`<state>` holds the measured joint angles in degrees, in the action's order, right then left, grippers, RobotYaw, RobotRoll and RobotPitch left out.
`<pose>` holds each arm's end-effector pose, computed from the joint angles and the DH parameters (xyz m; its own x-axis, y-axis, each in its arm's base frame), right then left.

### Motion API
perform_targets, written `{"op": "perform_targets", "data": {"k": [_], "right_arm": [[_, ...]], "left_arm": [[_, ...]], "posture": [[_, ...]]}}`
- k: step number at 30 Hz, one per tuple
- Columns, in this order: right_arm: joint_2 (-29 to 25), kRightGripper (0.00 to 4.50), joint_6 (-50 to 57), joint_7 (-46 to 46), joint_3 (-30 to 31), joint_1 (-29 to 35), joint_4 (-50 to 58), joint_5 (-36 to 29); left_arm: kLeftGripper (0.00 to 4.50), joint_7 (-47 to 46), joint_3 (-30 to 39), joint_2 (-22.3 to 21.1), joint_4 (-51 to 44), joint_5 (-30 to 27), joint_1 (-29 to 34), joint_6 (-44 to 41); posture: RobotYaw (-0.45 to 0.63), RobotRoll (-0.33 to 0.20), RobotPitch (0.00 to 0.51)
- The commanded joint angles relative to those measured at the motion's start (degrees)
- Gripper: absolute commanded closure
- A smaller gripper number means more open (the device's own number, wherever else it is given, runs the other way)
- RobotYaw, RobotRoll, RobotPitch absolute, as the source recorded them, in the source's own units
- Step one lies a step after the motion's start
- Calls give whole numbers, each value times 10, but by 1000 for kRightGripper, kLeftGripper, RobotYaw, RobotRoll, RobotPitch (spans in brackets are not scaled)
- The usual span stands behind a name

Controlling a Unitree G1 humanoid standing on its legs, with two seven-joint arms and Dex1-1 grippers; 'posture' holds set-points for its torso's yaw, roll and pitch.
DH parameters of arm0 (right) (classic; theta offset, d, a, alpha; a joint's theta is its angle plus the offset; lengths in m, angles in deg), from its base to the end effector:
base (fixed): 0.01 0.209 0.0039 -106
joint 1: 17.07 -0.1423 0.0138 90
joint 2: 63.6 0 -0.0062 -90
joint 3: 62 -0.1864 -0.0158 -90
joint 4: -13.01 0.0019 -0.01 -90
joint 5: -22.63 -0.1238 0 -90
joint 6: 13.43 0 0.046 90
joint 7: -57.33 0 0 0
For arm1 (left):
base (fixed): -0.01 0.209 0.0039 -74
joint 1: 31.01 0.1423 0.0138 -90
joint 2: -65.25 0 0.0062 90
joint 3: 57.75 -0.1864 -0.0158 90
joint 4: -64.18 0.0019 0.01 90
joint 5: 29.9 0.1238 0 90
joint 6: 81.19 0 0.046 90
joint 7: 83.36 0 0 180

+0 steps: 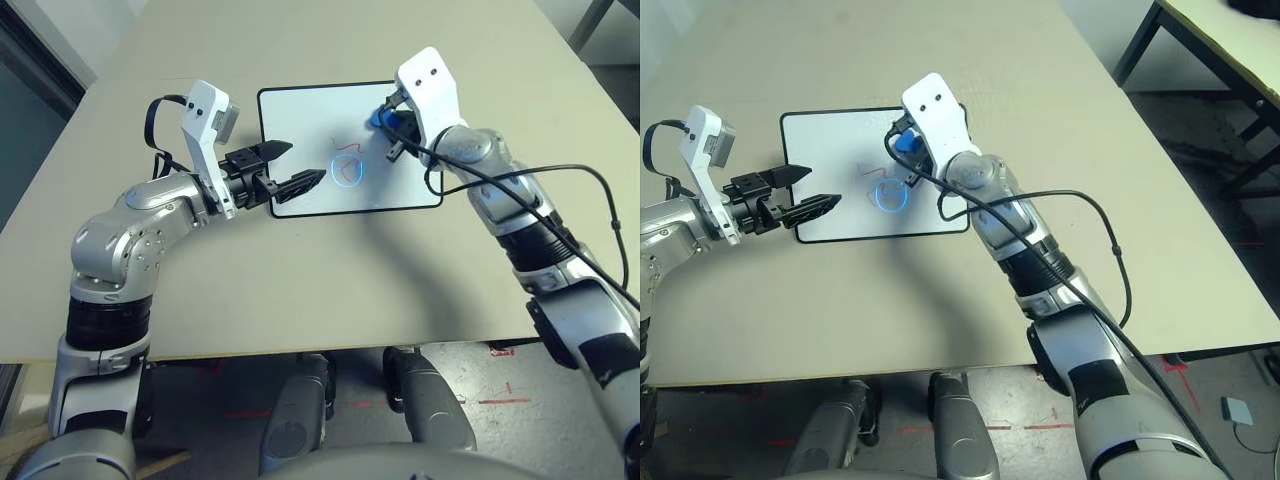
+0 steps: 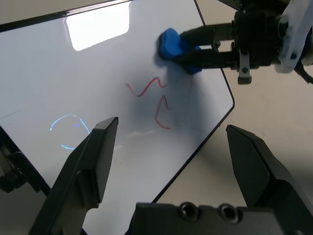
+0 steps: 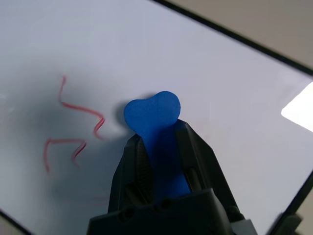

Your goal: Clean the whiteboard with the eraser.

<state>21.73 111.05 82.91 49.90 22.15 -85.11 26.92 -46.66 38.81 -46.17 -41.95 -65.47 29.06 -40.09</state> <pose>0.3082 -0.1158 0.1986 0.8278 0.5139 -0.2250 -0.5362 0.6070 -0.5865 0.2451 0.2258 0.2036 0.6895 -0.7143 -0.1199 0.7231 0.6882 0.0589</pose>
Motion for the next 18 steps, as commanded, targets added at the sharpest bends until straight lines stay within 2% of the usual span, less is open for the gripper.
{"op": "perform_targets", "data": {"k": [1,9,14,18], "right_arm": [[11,3650,36,13,3,37,6,4],[20,3655,60,26,5,67,37,13],[14,3674,47,25,-11,47,15,21],[-1,3675,7,8,-34,0,-29,35]], "left_arm": [[0,-3,4,-5,-17,-5,4,-12],[0,-6,4,-2,-18,-6,2,-17],[0,-6,4,-1,-17,-6,1,-18],[0,-8,1,3,-16,-6,0,-18]], "posture": [[79,0,196],[77,0,203],[72,0,205],[70,0,205]]}}
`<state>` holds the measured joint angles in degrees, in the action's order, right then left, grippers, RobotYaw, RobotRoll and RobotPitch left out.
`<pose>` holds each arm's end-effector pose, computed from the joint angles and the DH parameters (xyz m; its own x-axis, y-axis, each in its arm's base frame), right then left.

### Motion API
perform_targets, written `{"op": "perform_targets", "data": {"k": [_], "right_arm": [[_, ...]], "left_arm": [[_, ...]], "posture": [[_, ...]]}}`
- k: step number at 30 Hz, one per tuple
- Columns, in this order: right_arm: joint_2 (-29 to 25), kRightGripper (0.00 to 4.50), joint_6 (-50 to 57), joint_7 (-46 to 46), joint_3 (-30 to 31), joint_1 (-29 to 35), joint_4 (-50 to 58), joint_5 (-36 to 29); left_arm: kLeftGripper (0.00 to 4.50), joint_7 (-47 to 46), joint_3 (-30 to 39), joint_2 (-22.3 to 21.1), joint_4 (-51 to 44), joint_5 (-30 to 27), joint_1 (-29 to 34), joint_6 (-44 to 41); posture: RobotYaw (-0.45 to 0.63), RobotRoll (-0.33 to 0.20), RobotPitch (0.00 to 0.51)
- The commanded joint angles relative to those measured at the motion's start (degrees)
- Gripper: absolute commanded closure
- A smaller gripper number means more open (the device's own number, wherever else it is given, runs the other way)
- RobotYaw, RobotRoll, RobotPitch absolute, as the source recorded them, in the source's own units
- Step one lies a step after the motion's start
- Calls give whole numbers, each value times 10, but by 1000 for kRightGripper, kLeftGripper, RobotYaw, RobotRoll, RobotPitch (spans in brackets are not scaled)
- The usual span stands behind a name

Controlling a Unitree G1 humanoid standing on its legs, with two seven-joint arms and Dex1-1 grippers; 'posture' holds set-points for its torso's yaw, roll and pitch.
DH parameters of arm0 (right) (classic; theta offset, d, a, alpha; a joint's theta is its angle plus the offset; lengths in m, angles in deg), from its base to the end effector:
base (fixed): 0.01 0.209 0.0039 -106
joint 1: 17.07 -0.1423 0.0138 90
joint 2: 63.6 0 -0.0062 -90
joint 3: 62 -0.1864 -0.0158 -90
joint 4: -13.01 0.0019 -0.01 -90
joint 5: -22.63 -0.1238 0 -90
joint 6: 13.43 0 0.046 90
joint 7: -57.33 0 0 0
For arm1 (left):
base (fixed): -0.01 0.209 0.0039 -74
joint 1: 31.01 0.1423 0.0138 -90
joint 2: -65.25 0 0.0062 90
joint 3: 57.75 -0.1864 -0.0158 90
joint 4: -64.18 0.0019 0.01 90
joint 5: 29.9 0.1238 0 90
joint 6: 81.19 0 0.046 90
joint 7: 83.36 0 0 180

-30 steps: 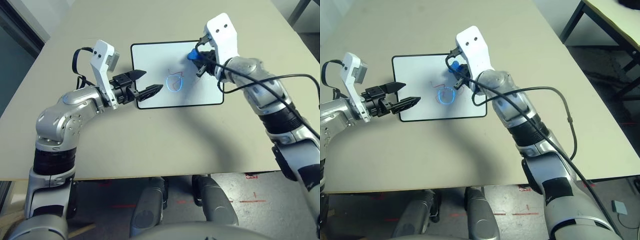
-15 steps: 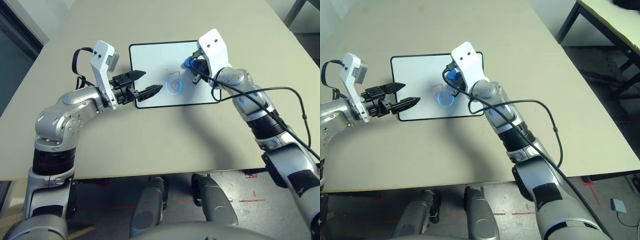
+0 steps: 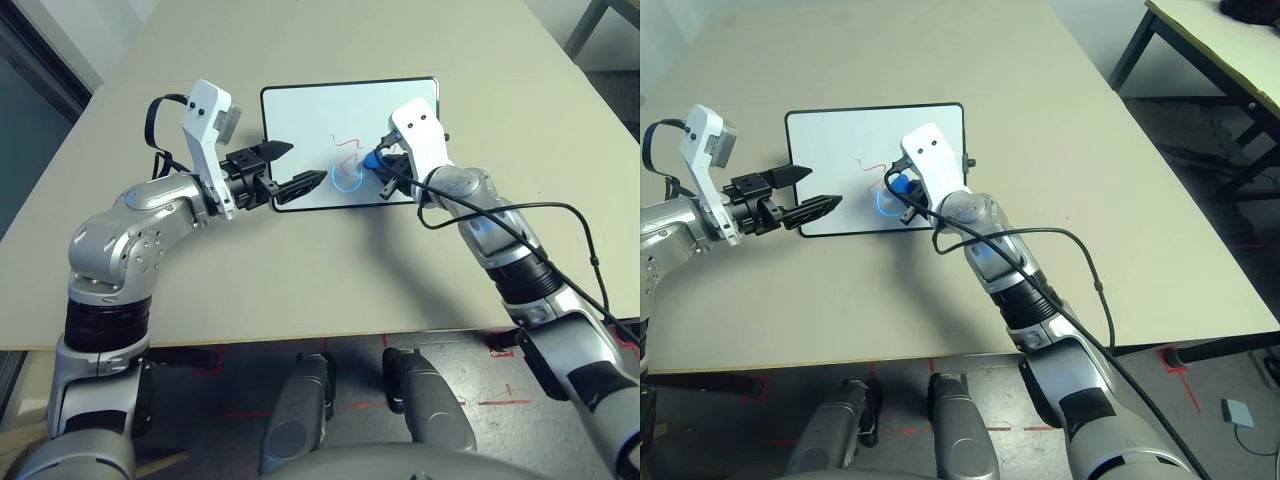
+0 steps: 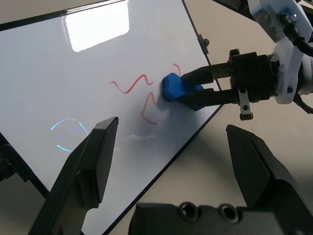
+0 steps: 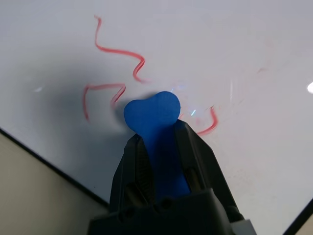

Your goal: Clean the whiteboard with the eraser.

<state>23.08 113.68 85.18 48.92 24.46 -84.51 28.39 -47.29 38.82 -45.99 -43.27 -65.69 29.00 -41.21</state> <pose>0.3057 -0.1168 0.1875 0.8119 0.5075 -0.2884 -0.5753 0.6118 -0.5429 0.2433 0.2232 0.2050 0.6877 -0.7155 -0.1227 0.7249 0.6859 0.0630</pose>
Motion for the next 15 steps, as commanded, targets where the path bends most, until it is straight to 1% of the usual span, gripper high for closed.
{"op": "perform_targets", "data": {"k": [1,4,7,15], "right_arm": [[-17,3676,-27,-18,-29,-33,-43,23],[-20,3677,-43,-25,-40,-53,-59,28],[-16,3678,-49,-27,-45,-50,-65,32],[6,3683,-26,-2,-17,28,-17,36]], "left_arm": [[0,-2,1,2,-3,-4,0,-7],[0,-2,1,3,-3,-5,0,-8],[0,-3,2,3,-3,-6,0,-9],[0,-6,3,4,-8,-10,2,-13]], "posture": [[70,0,205],[70,0,205],[70,0,204],[75,0,210]]}}
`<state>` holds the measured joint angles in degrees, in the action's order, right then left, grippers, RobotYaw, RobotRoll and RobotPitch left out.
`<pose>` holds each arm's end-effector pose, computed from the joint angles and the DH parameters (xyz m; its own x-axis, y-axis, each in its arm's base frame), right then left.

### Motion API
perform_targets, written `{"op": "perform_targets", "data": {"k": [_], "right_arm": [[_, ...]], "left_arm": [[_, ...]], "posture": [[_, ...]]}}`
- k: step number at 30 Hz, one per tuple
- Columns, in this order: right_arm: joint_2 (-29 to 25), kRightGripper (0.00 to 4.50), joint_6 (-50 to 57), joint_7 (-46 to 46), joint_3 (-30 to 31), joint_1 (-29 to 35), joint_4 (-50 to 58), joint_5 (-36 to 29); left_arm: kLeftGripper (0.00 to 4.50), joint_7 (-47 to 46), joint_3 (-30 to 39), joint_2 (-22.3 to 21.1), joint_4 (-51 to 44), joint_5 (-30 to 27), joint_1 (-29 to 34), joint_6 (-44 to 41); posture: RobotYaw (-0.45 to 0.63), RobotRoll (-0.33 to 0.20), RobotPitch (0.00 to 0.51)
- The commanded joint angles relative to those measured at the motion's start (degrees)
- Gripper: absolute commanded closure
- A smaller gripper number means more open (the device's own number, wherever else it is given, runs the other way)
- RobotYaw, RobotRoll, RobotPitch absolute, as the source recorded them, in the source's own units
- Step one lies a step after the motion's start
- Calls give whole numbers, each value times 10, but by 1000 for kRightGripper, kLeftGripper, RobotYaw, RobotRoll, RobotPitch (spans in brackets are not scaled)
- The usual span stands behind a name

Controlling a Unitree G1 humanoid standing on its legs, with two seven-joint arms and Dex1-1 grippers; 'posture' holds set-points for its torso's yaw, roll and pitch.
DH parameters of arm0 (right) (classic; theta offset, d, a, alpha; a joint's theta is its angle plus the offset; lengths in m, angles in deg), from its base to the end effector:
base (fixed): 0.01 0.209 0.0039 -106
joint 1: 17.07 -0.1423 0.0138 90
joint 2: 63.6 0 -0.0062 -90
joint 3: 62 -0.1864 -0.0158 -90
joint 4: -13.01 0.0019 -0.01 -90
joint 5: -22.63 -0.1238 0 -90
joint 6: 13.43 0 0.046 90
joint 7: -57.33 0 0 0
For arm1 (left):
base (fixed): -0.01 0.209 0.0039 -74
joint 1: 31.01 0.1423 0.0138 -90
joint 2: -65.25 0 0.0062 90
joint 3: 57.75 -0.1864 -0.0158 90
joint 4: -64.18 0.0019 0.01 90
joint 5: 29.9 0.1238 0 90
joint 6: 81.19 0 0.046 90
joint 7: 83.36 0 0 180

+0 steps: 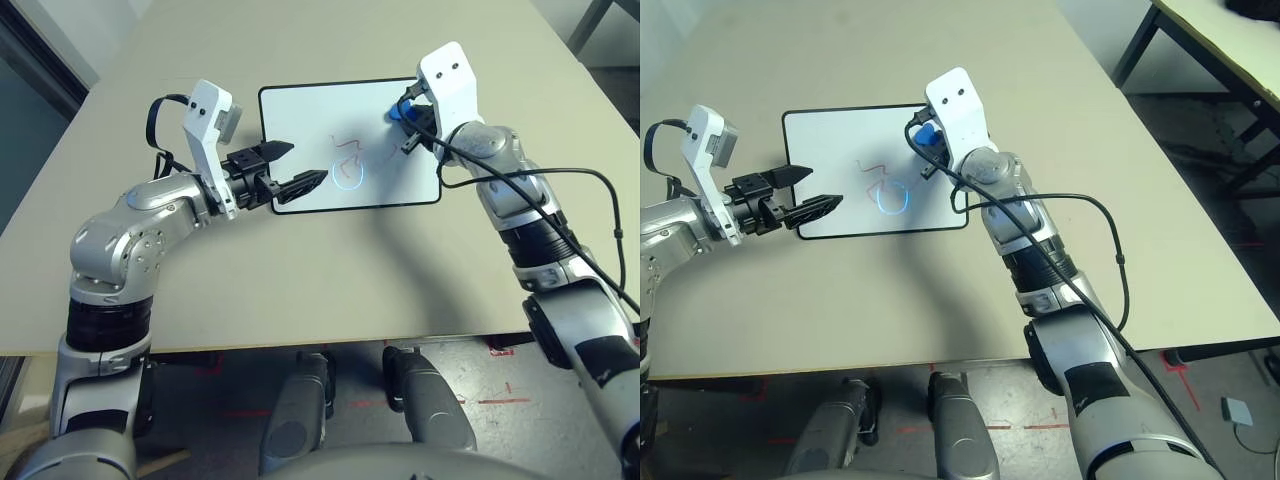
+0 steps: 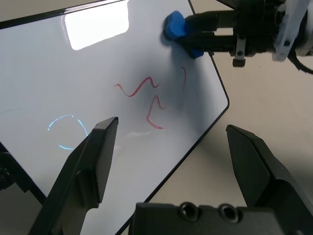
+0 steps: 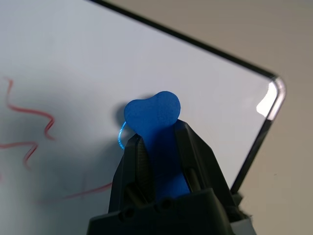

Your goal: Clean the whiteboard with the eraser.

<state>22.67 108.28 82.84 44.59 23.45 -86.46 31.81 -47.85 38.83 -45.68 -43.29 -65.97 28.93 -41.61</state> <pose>0.3108 -0.1289 0.1995 0.8753 0.4537 -0.1675 -0.4552 0.6556 -0.6025 0.2435 0.2222 0.2044 0.6899 -0.7135 -0.1222 0.7225 0.6892 0.0546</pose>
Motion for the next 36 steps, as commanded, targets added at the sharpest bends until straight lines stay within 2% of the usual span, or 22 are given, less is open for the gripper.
{"op": "perform_targets", "data": {"k": [1,6,12,20,24,36], "right_arm": [[12,3683,33,25,30,48,9,3],[13,3683,52,44,45,78,37,8],[10,3683,52,51,47,80,34,15],[-5,3685,6,16,14,7,-25,36],[-1,3685,-8,3,9,-3,-41,40],[25,3695,-5,30,57,97,2,46]], "left_arm": [[0,-1,3,1,-8,-7,3,-9],[0,-4,4,1,-13,-11,4,-13],[0,-6,5,1,-15,-14,6,-18],[0,-4,0,4,-12,-13,5,-14],[0,-3,0,5,-10,-13,3,-14],[0,-11,6,4,-17,-17,8,-19]], "posture": [[75,0,210],[80,0,219],[79,0,225],[77,0,214],[80,0,218],[97,0,229]]}}
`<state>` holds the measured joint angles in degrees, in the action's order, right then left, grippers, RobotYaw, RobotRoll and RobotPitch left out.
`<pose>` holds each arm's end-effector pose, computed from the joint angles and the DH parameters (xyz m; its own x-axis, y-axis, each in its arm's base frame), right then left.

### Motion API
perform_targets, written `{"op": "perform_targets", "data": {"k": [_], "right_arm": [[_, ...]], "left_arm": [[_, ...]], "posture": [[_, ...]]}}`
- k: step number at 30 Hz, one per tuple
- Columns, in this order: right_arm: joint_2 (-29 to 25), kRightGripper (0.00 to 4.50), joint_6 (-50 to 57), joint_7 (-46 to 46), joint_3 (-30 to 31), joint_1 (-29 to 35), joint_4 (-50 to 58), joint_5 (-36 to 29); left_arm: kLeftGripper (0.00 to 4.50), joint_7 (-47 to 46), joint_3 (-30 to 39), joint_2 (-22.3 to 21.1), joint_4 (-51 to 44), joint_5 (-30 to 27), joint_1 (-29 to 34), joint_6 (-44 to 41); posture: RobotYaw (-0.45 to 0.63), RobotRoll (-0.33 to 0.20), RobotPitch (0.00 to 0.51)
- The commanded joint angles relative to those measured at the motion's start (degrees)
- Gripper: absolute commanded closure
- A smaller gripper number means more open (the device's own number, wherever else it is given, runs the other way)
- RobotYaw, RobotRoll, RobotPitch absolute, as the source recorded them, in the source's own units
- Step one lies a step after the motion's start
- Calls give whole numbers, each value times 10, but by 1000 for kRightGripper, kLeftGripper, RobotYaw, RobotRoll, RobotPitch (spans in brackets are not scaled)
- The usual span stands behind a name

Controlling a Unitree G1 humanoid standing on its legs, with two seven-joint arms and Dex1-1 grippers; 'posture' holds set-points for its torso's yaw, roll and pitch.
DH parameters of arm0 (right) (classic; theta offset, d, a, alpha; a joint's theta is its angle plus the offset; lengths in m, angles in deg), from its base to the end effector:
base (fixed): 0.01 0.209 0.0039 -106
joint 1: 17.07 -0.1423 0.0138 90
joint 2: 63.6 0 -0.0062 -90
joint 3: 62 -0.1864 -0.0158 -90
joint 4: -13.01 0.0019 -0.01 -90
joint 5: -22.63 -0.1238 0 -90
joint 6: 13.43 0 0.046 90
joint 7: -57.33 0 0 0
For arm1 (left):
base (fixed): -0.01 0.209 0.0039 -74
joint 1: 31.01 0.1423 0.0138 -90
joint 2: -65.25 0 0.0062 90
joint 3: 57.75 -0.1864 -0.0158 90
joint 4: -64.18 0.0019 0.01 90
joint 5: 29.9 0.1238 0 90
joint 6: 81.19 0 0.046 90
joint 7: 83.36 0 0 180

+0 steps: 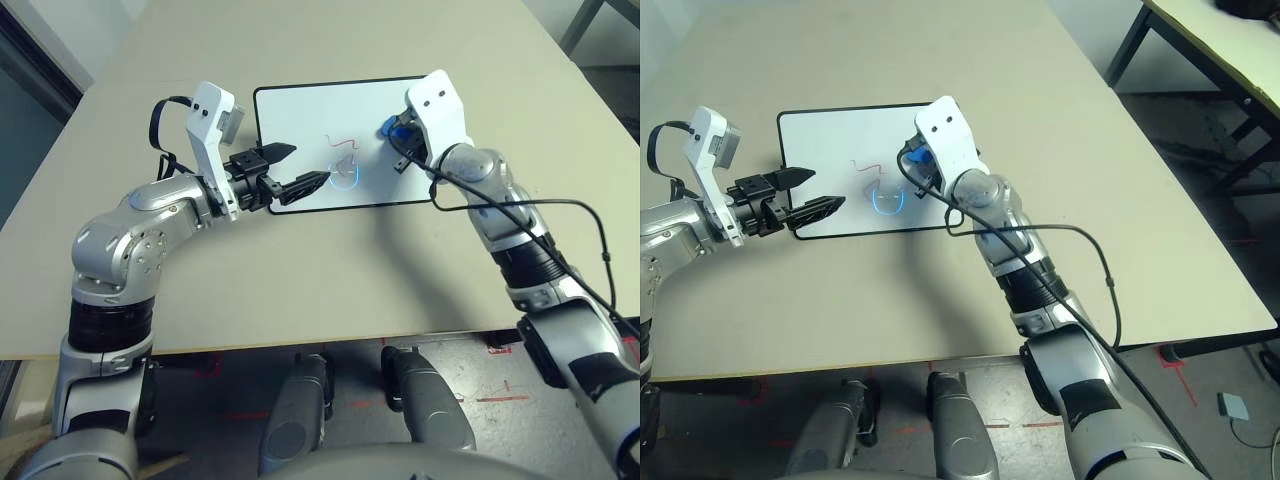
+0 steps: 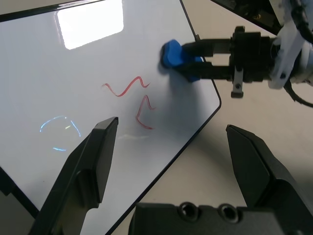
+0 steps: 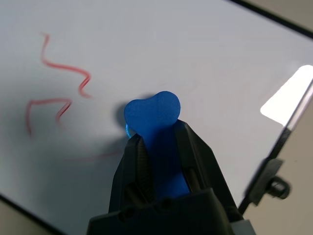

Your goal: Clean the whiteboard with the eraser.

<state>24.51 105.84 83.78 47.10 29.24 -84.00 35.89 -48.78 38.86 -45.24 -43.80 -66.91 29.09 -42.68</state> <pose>0.2998 -0.1204 0.1733 0.8469 0.4865 -0.2146 -0.5014 0.5964 -0.6269 0.2427 0.2201 0.2031 0.6874 -0.7153 -0.1255 0.7237 0.6892 0.0358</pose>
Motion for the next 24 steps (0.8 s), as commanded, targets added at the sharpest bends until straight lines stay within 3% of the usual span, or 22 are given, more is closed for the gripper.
{"op": "perform_targets", "data": {"k": [1,10,24], "right_arm": [[7,3695,19,23,36,45,-19,8],[11,3695,5,25,36,46,-32,17],[31,3696,-66,-9,-21,-113,-149,7]], "left_arm": [[0,-2,6,0,-12,-8,6,-9],[0,-6,6,-3,-11,-12,4,-10],[0,-11,8,-1,-15,-15,6,-10]], "posture": [[97,0,230],[95,0,231],[104,0,230]]}}
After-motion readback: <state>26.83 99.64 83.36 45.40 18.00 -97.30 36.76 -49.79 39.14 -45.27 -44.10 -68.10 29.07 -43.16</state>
